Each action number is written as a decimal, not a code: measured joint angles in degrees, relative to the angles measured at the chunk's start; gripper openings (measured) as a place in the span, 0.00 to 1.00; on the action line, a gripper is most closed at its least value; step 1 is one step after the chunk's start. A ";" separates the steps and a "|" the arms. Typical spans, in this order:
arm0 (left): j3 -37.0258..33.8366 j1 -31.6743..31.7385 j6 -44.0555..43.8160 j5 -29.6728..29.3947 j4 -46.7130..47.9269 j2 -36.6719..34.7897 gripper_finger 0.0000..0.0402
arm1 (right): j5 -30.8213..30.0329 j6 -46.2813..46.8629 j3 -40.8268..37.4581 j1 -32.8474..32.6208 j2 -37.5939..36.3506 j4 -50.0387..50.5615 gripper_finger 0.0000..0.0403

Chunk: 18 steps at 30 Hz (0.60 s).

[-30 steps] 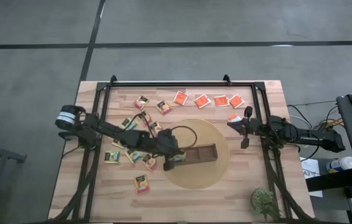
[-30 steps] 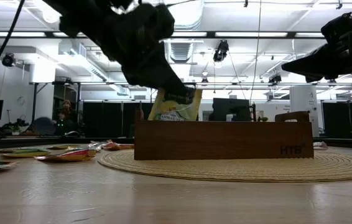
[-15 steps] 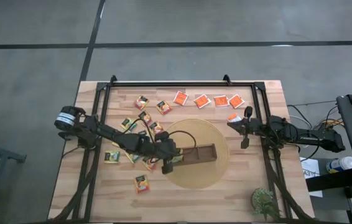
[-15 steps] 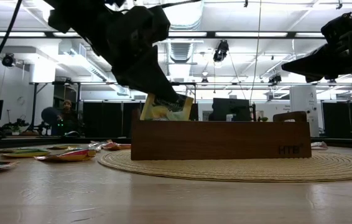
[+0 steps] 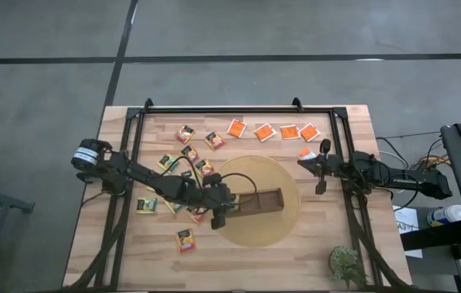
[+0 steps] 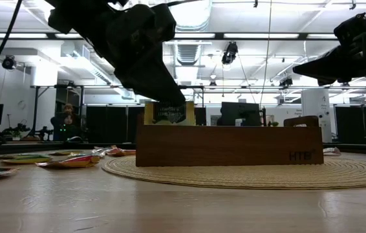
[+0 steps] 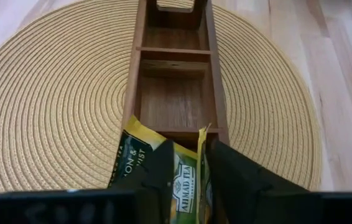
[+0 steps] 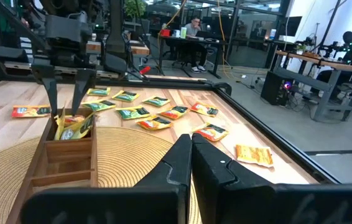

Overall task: Pick & Place Tea
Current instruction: Put the green tea bag into the left section of the wooden organizer

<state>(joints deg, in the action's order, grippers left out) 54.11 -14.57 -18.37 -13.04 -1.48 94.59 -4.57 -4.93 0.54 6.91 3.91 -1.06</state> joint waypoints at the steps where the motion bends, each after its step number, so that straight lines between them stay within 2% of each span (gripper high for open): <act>1: 0.00 0.00 -0.05 -0.02 0.00 0.00 0.31 | 0.01 0.00 0.00 0.01 0.00 0.00 0.02; 6: 1.17 -0.01 -0.71 -1.74 1.54 -1.06 0.39 | 0.01 0.00 -0.01 -0.01 -0.01 -0.02 0.02; 11: 3.61 -0.91 -1.19 -8.66 6.00 -3.96 0.40 | 0.01 0.00 0.01 -0.01 0.00 0.00 0.02; 18: 4.15 -3.08 -5.85 -10.07 15.16 -8.26 0.40 | 0.01 0.00 -0.01 0.01 -0.03 -0.01 0.02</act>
<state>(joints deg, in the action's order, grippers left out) 58.26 -17.65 -24.22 -23.11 13.69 86.33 -4.56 -4.93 0.54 6.91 3.88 -1.07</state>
